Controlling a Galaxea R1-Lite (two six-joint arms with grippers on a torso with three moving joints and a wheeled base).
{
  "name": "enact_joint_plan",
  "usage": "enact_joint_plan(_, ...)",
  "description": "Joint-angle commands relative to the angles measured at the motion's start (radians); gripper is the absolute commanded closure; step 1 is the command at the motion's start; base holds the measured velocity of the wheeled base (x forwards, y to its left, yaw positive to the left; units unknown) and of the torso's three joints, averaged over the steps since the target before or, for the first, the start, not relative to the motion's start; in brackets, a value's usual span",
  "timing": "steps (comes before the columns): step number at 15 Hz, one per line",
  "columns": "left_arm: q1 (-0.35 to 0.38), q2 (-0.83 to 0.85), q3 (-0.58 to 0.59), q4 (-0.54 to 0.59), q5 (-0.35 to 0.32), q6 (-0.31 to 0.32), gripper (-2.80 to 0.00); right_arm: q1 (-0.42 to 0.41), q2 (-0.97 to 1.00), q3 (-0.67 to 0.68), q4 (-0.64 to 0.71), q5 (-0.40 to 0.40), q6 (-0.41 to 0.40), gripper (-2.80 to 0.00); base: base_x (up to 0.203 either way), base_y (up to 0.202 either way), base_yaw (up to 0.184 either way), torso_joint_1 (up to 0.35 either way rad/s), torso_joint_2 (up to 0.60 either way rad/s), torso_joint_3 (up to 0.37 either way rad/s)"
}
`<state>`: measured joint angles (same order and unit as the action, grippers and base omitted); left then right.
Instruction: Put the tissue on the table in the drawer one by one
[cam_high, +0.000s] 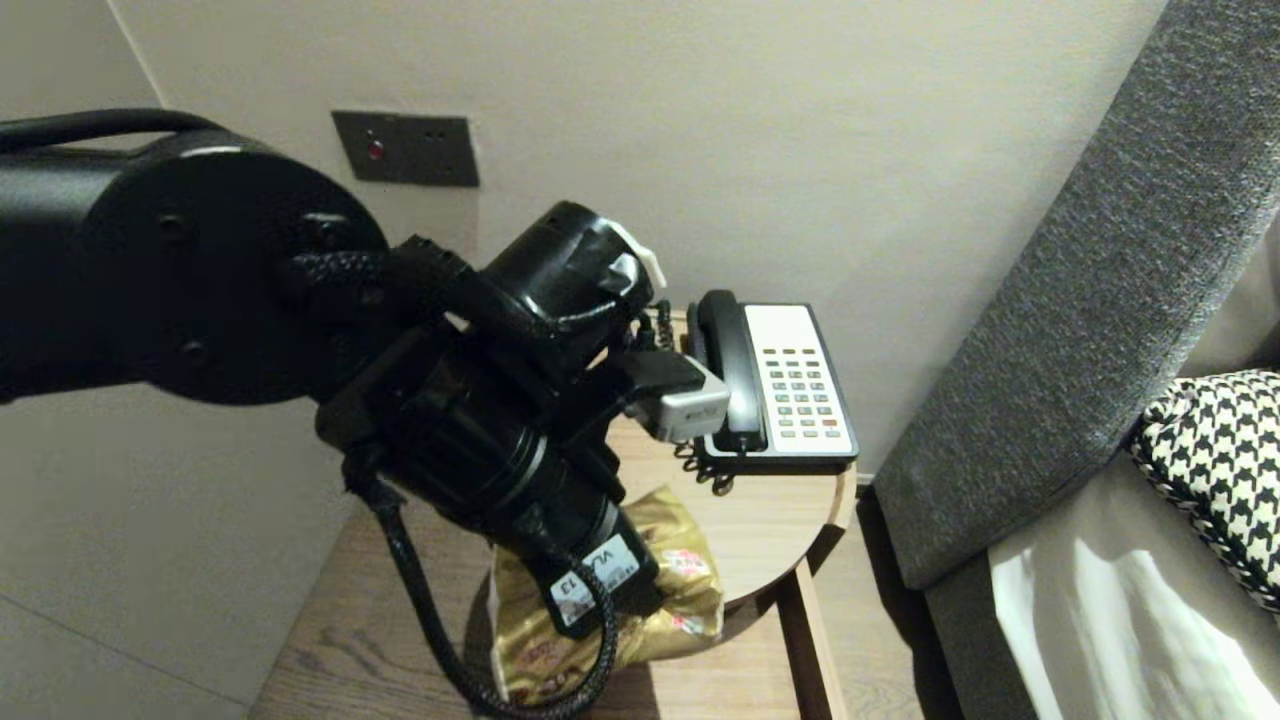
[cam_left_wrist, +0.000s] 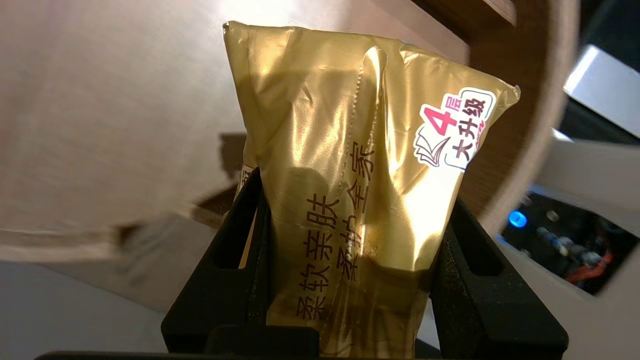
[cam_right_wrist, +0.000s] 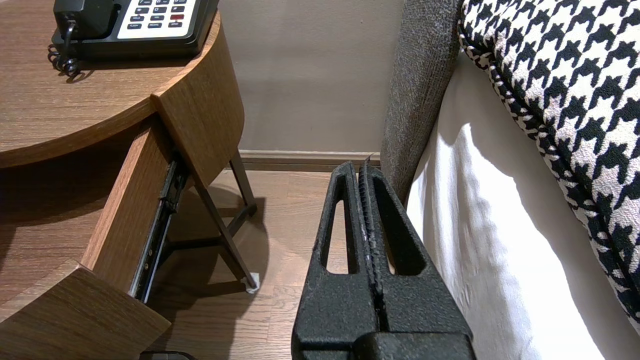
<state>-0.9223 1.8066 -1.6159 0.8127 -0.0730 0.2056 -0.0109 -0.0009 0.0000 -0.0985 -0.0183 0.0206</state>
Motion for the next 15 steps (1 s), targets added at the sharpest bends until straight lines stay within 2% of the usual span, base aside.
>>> enact_joint_plan(1, -0.045, -0.086, 0.146, -0.064, -0.001, -0.012, 0.00, 0.000, -0.001, 0.040, -0.001, 0.000, 0.001, 0.00, 0.000, 0.000, 0.000, 0.000, 0.00, 0.000)
enact_joint_plan(5, -0.108, -0.114, 0.332, -0.241, 0.001, -0.036, 0.00, 0.000, -0.001, 0.040, -0.001, 0.000, 0.001, 0.00, 0.000, 0.000, 0.000, 0.000, 0.00, 0.000)
enact_joint_plan(7, -0.118, -0.103, 0.380, -0.338, 0.001, -0.035, 0.00, 0.000, -0.001, 0.040, -0.001, 0.000, 0.001, 0.00, 0.000, 0.000, 0.000, 0.000, 0.00, 0.000)
enact_joint_plan(10, -0.135, -0.084, 0.433, -0.426, -0.007, -0.030, 0.00, 0.000, -0.001, 0.040, -0.001, 0.000, 0.001, 0.00, 0.000, 0.000, 0.000, 0.000, 0.00, 0.000)
enact_joint_plan(15, -0.160, -0.065, 0.497, -0.531, -0.034, -0.028, 0.00, 0.000, -0.001, 0.040, -0.001, 0.000, 0.001, 0.00, 0.000, 0.000, 0.000, 0.000, 0.00, 0.000)
